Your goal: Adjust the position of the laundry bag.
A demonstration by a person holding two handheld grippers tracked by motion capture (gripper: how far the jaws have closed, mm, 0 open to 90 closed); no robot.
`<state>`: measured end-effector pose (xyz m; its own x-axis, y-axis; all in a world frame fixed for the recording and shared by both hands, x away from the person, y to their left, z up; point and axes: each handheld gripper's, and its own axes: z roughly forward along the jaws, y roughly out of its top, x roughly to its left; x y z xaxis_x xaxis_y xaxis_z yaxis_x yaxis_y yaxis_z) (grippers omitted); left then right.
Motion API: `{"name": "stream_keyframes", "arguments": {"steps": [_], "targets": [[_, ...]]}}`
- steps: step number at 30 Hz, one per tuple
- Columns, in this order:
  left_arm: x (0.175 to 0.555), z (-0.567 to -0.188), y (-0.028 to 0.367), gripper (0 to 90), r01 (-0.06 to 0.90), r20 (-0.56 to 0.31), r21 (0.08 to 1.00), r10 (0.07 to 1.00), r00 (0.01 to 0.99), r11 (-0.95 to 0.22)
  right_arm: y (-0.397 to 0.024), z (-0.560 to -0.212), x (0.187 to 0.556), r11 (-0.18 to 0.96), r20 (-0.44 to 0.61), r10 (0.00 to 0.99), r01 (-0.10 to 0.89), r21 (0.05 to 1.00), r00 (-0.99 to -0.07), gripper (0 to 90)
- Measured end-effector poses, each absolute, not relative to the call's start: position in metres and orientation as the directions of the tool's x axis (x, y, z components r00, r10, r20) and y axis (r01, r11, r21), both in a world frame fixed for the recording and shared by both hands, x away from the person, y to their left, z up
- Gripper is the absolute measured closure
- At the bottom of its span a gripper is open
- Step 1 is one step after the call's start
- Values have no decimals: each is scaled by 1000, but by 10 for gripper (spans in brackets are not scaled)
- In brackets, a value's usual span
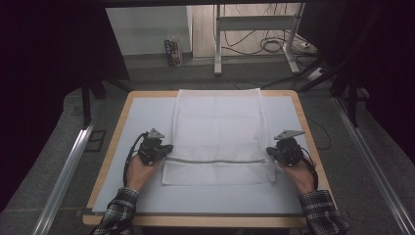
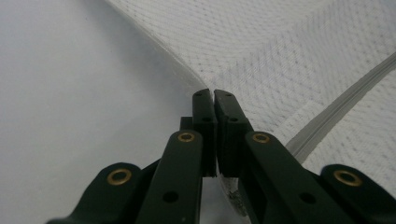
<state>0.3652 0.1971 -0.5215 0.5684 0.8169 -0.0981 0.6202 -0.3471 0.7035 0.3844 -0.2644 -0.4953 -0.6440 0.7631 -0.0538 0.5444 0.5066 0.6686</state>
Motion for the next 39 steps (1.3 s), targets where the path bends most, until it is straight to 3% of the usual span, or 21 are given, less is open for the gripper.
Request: {"name": "stream_keyframes", "arguments": {"steps": [9,39], "targets": [[348,-517,199,885,617,-139,719,803,579,-321,-262,-490,364,537,-75,740,520,664,-669,880],[289,-519,206,881,629,-128,683,786,604,-372,-260,-489,308,572,-56,696,506,645,-716,879]]}}
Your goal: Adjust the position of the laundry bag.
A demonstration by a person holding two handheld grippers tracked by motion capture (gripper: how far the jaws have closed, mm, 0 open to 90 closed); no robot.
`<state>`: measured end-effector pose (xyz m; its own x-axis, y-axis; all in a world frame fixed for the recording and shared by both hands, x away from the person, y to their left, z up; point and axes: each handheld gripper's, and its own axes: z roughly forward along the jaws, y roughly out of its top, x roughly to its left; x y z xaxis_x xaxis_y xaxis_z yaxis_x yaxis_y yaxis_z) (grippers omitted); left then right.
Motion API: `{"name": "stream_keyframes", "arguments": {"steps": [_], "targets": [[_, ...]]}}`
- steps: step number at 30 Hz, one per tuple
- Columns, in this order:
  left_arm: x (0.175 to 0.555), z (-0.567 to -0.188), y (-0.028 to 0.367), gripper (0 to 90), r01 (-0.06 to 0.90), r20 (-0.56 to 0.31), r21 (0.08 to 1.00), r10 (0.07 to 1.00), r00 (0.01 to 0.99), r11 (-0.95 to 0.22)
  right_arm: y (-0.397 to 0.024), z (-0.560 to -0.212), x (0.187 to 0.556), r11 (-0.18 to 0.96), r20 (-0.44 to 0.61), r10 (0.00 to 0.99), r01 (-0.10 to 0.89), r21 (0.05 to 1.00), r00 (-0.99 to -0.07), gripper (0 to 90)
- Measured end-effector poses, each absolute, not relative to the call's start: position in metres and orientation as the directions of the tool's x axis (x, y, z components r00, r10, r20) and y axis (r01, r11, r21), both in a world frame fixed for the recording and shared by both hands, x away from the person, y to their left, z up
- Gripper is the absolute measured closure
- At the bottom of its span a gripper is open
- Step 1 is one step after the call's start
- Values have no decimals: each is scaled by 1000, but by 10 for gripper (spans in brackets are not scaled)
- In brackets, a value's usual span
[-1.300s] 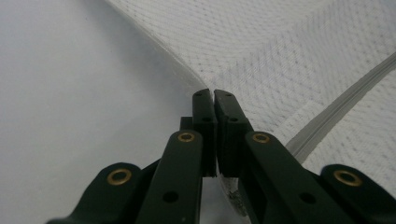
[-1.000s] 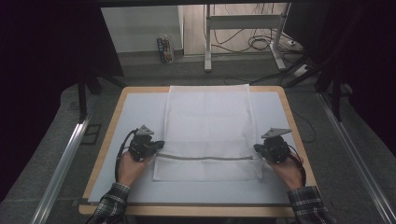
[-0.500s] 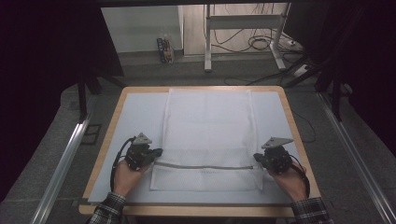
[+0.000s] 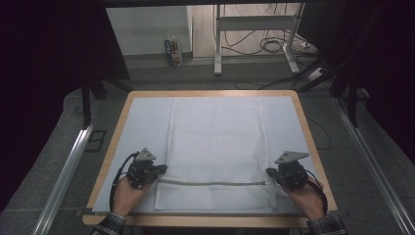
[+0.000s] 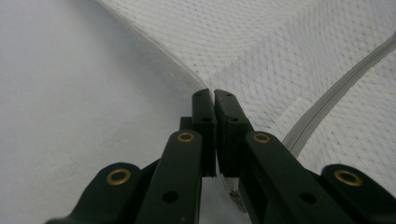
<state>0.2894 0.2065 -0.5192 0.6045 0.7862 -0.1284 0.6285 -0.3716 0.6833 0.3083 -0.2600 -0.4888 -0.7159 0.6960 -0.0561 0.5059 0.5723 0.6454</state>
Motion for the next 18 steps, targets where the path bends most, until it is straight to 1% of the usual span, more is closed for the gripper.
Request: {"name": "stream_keyframes", "arguments": {"steps": [4,9,11,15,18], "targets": [[286,-520,207,879,632,-121,676,789,603,-379,-260,-490,304,579,-54,689,504,641,-722,878],[286,-523,210,874,648,-135,666,795,591,-369,-261,-492,301,588,-53,683,505,631,-729,876],[286,-523,208,857,648,-123,662,798,590,-376,-262,-493,301,589,-51,682,507,629,-729,874],[286,-523,207,772,638,-103,669,802,589,-382,-262,-494,301,591,-61,678,494,638,-733,844],[285,-523,206,679,632,-90,674,806,585,-384,-262,-494,301,592,-79,678,480,648,-730,766]]}}
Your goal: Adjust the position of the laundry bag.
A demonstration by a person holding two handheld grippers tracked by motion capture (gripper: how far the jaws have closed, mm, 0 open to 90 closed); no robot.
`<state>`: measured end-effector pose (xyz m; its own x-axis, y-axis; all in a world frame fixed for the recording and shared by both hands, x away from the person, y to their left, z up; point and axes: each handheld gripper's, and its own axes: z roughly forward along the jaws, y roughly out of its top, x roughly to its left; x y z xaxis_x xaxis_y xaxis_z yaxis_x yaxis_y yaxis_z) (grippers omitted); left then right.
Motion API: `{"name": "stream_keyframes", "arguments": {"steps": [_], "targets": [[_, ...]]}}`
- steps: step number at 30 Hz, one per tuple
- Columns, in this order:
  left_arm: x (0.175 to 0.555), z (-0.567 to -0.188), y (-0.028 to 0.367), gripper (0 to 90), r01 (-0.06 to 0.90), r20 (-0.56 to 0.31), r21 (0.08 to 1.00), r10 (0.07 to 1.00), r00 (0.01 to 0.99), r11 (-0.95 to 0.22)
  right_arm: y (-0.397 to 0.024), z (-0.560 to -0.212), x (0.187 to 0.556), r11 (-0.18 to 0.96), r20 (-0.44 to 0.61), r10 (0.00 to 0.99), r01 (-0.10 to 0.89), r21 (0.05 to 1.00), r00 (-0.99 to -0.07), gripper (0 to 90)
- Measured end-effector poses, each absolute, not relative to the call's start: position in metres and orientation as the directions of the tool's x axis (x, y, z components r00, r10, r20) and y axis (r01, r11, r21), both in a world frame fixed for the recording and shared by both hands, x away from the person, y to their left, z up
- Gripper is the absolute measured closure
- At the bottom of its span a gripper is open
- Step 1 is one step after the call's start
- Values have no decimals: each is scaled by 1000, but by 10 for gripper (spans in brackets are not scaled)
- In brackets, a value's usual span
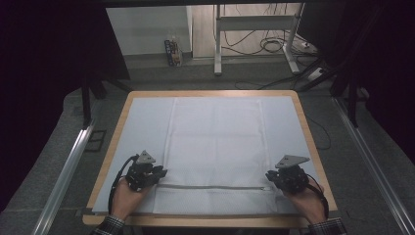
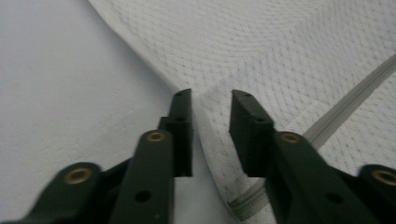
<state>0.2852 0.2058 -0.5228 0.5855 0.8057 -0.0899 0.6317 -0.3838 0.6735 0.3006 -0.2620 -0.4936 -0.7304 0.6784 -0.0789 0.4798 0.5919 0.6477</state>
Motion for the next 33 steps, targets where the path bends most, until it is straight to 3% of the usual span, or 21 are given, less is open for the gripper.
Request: {"name": "stream_keyframes", "arguments": {"steps": [4,10,17,33], "targets": [[282,-523,206,554,620,-77,689,813,577,-374,-263,-493,301,594,-100,680,465,657,-726,664],[275,-523,211,290,584,-60,729,817,573,-357,-264,-495,303,596,-117,672,440,672,-731,472],[274,-526,212,99,603,-69,707,813,579,-369,-265,-498,308,572,-119,690,437,694,-714,258],[274,-529,214,54,566,-41,735,809,586,-373,-265,-504,313,552,-82,684,441,708,-725,103]]}}
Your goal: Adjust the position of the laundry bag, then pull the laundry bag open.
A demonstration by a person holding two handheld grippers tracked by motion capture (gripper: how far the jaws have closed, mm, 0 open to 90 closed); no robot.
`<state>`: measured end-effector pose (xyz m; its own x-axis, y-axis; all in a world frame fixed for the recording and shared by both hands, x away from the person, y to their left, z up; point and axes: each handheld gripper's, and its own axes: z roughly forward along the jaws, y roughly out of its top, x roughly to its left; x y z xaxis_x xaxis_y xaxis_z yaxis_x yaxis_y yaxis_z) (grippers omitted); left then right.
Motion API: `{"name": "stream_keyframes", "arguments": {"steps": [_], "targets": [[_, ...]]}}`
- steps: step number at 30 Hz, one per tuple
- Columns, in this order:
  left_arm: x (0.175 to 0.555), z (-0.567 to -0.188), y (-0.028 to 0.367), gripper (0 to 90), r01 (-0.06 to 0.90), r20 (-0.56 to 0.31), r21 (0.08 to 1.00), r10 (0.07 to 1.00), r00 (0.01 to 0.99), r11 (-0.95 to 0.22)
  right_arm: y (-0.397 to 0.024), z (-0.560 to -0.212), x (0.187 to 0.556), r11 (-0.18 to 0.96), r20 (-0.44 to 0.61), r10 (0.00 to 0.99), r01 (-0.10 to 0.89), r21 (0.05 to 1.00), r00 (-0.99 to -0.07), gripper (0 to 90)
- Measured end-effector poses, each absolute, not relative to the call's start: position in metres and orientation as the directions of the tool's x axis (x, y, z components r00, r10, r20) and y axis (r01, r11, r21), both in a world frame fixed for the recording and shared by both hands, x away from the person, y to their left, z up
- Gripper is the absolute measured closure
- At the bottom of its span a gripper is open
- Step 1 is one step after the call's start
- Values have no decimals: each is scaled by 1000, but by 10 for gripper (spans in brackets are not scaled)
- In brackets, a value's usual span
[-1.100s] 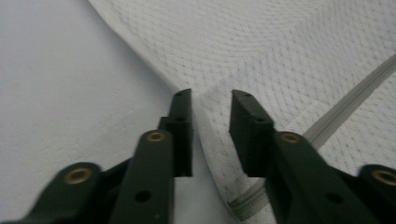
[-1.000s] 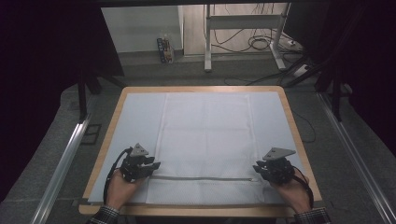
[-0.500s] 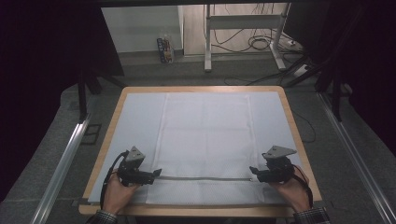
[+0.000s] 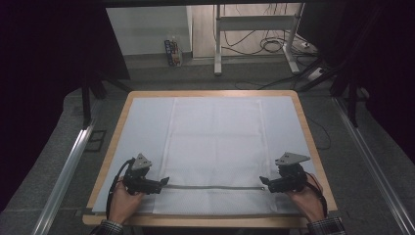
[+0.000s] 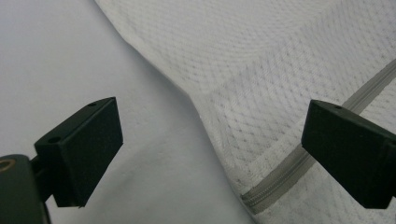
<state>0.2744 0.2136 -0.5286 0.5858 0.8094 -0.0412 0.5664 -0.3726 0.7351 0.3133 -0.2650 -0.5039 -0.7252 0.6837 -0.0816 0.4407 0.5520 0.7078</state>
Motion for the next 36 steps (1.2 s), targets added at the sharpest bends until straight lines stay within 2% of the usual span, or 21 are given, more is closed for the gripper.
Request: {"name": "stream_keyframes", "arguments": {"steps": [7,11,15,18,29,34,36], "targets": [[274,-529,212,45,539,-46,754,788,614,-376,-267,-503,314,516,-35,693,462,722,-720,39],[273,-530,207,40,525,-16,747,778,628,-409,-270,-500,314,473,13,698,475,742,-716,0],[272,-531,206,39,511,4,744,768,641,-430,-270,-498,311,505,-22,692,462,729,-721,0],[271,-530,204,39,486,58,739,763,644,-467,-270,-498,308,532,-44,688,462,710,-724,0],[270,-530,203,38,476,87,735,763,641,-483,-276,-495,292,496,6,712,509,703,-703,0],[270,-532,200,38,473,102,722,754,649,-505,-277,-500,283,494,55,719,564,661,-693,0],[270,-532,199,38,469,112,717,749,653,-516,-276,-502,279,523,28,718,566,638,-695,31]]}}
